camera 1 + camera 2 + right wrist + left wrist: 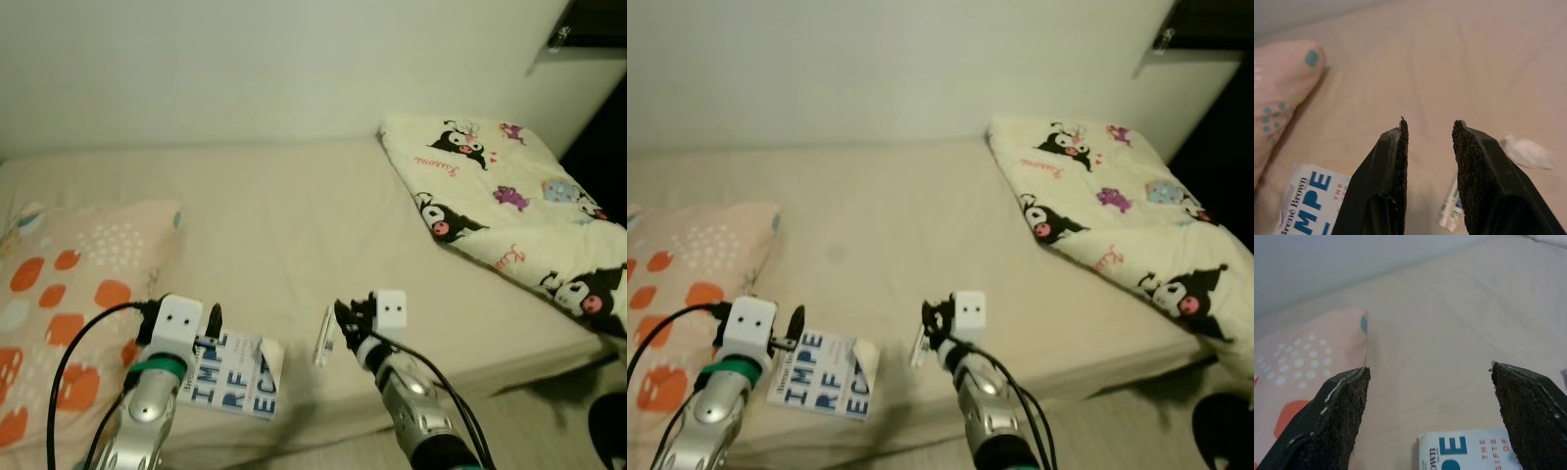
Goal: Clean up the room
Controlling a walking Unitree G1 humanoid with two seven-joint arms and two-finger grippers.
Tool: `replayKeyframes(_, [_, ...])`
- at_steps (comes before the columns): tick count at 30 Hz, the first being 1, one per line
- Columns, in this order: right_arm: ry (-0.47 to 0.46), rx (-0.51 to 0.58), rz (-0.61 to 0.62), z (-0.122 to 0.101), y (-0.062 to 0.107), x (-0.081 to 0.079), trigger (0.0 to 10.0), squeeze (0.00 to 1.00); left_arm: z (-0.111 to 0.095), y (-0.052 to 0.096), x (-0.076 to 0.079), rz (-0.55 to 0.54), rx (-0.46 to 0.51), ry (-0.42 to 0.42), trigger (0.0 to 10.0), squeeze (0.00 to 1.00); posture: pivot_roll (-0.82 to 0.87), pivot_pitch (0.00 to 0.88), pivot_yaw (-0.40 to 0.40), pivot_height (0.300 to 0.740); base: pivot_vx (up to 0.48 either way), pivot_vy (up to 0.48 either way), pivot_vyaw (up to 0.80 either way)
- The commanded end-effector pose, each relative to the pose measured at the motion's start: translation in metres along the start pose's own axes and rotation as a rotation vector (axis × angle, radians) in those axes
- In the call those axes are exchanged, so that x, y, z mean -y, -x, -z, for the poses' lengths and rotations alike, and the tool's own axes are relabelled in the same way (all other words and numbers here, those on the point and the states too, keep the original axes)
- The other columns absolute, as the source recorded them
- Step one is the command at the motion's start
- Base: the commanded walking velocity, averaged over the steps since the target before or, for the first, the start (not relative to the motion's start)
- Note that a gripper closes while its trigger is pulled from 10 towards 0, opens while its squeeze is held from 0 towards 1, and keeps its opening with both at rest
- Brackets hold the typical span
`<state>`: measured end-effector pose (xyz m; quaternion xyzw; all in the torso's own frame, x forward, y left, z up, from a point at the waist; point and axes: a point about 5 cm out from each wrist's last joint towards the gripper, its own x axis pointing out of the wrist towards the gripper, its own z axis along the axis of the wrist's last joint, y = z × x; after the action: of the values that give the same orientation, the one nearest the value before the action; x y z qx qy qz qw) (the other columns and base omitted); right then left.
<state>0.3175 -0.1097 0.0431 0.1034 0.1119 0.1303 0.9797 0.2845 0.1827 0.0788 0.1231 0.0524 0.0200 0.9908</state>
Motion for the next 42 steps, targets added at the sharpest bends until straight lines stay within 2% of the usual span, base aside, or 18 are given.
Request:
replayKeyframes(1, [0.0,-0.085,0.044,0.018,0.007,0.007,10.0,0.0,0.019,-0.001,-0.001,-0.016,-0.089,0.035,10.0,0.0,0.05,0.0,-0.043,0.74,0.0,0.0,0.0])
replayKeyframes(8, [-0.016,-0.154,0.142,0.035,0.018,0.022,10.0,0.0,0.02,-0.015,0.003,0.018,-0.122,0.042,10.0,0.0,0.04,0.0,-0.011,0.74,0.0,0.0,0.0])
replayKeyframes(14, [-0.014,-0.198,0.211,0.045,0.024,0.029,10.0,0.0,0.024,-0.016,0.007,0.051,-0.148,0.046,10.0,0.0,0.03,0.0,0.026,0.74,0.0,0.0,0.0])
replayKeyframes(17, [0.008,-0.224,0.295,0.054,0.032,0.034,10.0,0.0,0.032,-0.014,0.011,0.079,-0.177,-0.004,10.0,0.0,0.04,0.0,0.08,0.74,0.0,0.0,0.0])
replayKeyframes(19, [0.0,-0.232,0.341,0.06,0.036,0.034,10.0,0.0,0.032,-0.013,0.011,0.118,-0.174,-0.082,10.0,0.0,0.07,0.0,0.133,0.74,0.0,0.0,0.0])
replayKeyframes(22, [-0.008,-0.235,0.348,0.062,0.036,0.034,10.0,0.0,0.031,-0.014,0.01,0.131,-0.168,-0.108,10.0,0.0,0.07,0.0,0.133,0.74,0.0,0.0,0.0])
replayKeyframes(23, [-0.006,-0.235,0.345,0.063,0.036,0.031,10.0,0.0,0.027,-0.016,0.008,0.135,-0.159,-0.125,10.0,0.0,0.1,0.0,0.208,0.74,0.0,0.0,0.0])
replayKeyframes(25, [0.006,-0.233,0.343,0.063,0.035,0.03,10.0,0.0,0.023,-0.018,0.006,0.144,-0.151,-0.147,10.0,0.0,0.1,0.0,0.208,0.74,0.0,0.0,0.0])
replayKeyframes(26, [0.023,-0.232,0.339,0.062,0.035,0.03,10.0,0.0,0.016,-0.021,0.007,0.173,-0.128,-0.191,10.0,0.0,0.13,0.0,0.25,0.74,0.0,0.0,0.0])
replayKeyframes(27, [0.023,-0.232,0.339,0.062,0.035,0.03,10.0,0.0,0.016,-0.021,0.007,0.173,-0.128,-0.191,10.0,0.0,0.13,0.0,0.25,0.74,0.0,0.0,0.0])
replayKeyframes(30, [0.035,-0.199,0.353,0.059,0.038,0.035,10.0,0.0,0.002,-0.026,0.016,0.25,-0.068,-0.276,10.0,0.0,0.11,0.0,0.254,0.74,0.0,0.0,0.0])
replayKeyframes(34, [-0.002,-0.173,0.387,0.059,0.042,0.04,10.0,0.0,0.002,-0.026,0.021,0.268,-0.057,-0.246,10.0,0.0,0.07,0.0,0.239,0.74,0.0,0.0,0.0])
replayKeyframes(36, [-0.05,-0.164,0.41,0.062,0.046,0.043,10.0,0.0,0.016,-0.024,0.025,0.249,-0.1,-0.158,10.0,0.0,0.03,0.0,0.201,0.74,0.0,0.0,0.0])
replayKeyframes(37, [-0.075,-0.17,0.421,0.065,0.048,0.043,10.0,0.0,0.029,-0.021,0.027,0.231,-0.144,-0.106,10.0,0.0,0.0,0.0,0.214,0.74,0.0,0.0,0.0])
replayKeyframes(38, [-0.075,-0.17,0.421,0.065,0.048,0.043,10.0,0.0,0.029,-0.021,0.027,0.231,-0.144,-0.106,10.0,0.0,0.0,0.0,0.214,0.74,0.0,0.0,0.0])
replayKeyframes(39, [-0.083,-0.188,0.437,0.07,0.051,0.043,10.0,0.0,0.047,-0.016,0.031,0.265,-0.241,-0.058,10.0,0.0,-0.02,0.0,0.189,0.74,0.0,0.0,0.0])
replayKeyframes(40, [-0.083,-0.188,0.437,0.07,0.051,0.043,10.0,0.0,0.047,-0.016,0.031,0.265,-0.241,-0.058,10.0,0.0,-0.02,0.0,0.189,0.74,0.0,0.0,0.0])
replayKeyframes(42, [-0.052,-0.29,0.443,0.084,0.058,0.044,10.0,0.0,0.077,-0.002,0.036,0.28,-0.364,-0.073,10.0,0.0,-0.03,0.0,0.151,0.74,0.0,0.0,0.0])
